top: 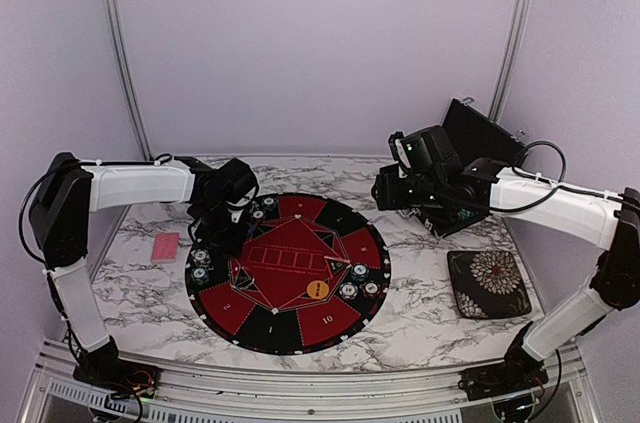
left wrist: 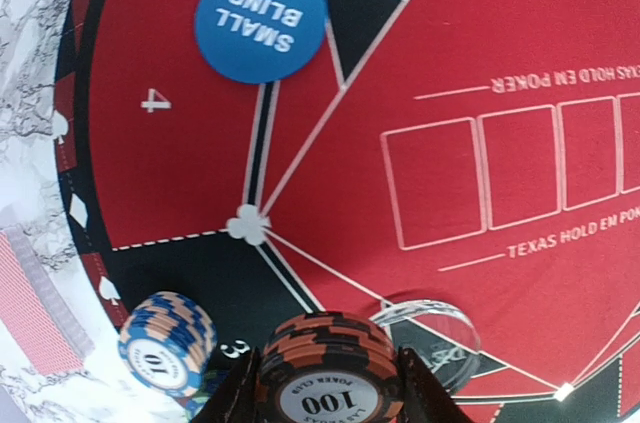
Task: Distribute texas hold em gaming equipment
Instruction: Place the pile of poker chips at the dealer area.
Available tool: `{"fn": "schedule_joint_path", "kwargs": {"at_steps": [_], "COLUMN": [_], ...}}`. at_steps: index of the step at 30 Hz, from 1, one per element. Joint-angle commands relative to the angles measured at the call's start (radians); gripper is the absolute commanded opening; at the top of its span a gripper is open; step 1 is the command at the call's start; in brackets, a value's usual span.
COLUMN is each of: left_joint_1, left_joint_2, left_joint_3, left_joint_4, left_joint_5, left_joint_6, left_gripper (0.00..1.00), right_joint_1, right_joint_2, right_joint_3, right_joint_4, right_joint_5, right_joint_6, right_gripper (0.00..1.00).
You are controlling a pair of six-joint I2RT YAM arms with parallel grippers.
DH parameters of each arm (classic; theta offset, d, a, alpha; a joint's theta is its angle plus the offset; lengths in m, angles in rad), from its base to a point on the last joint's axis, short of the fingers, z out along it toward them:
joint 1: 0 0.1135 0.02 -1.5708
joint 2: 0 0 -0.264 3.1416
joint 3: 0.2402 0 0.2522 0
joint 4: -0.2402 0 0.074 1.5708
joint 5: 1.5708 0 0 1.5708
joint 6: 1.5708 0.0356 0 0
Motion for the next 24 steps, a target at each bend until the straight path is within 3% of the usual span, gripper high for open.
{"fn": "schedule_joint_path", "kwargs": {"at_steps": [1, 24], "left_joint_1": [0.030, 0.111], "left_joint_2": [-0.014, 0.090], "left_joint_3": [-0.004, 0.044], "left_joint_4": [-0.025, -0.003], "left_joint_5": [-0.022, -0.028], "left_joint_6": [0.037, 0.102], "left_gripper": [0.30, 0.30], "right_joint_1": [-0.007, -0.007], "right_joint_2": [0.011, 0.027], "right_joint_3": [0.025, 0.032], "right_joint_4": [0.005, 0.006], "right_joint_5": [-0.008, -0.009], "right_joint_6": [0.008, 0.011], "right_gripper": [0.65, 0.65]}}
